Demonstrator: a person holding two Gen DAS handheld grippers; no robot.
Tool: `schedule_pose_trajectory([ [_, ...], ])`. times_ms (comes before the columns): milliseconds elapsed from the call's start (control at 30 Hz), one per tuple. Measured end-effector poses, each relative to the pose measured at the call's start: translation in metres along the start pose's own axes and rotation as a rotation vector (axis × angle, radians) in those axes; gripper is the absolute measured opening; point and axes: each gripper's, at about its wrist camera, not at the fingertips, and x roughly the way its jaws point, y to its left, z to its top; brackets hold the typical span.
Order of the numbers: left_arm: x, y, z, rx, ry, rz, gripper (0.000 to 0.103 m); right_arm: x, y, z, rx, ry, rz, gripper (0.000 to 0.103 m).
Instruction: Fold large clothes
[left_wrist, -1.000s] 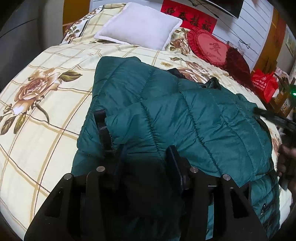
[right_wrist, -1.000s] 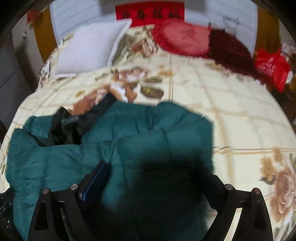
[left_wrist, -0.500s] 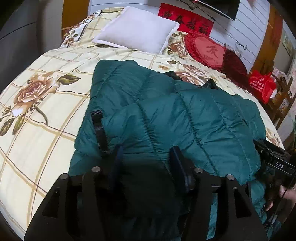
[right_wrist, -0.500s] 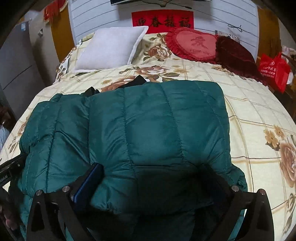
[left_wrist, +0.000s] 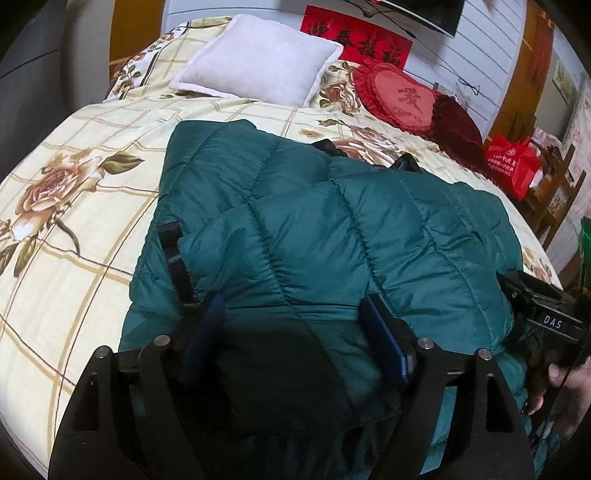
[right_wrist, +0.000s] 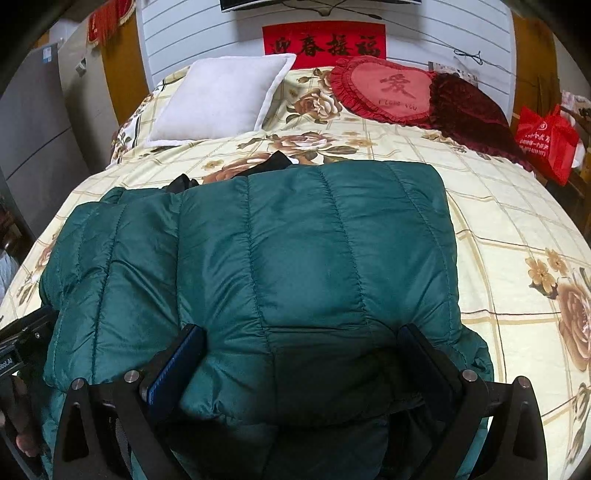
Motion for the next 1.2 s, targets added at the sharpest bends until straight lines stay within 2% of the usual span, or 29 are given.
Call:
schedule_pose_trajectory([
  [1033, 0.0, -0.001, 0.002, 0.011, -0.004, 0.004, 0.081, -0.004, 0.004, -0.001, -0.012, -0.003, -0.02, 0.103],
  [1200, -0.016, 0.002, 0.006, 0.02, -0.017, -0.014, 0.081, -0.032, -0.003, 0.002, 0.038, -0.086, -0.016, 0.103],
])
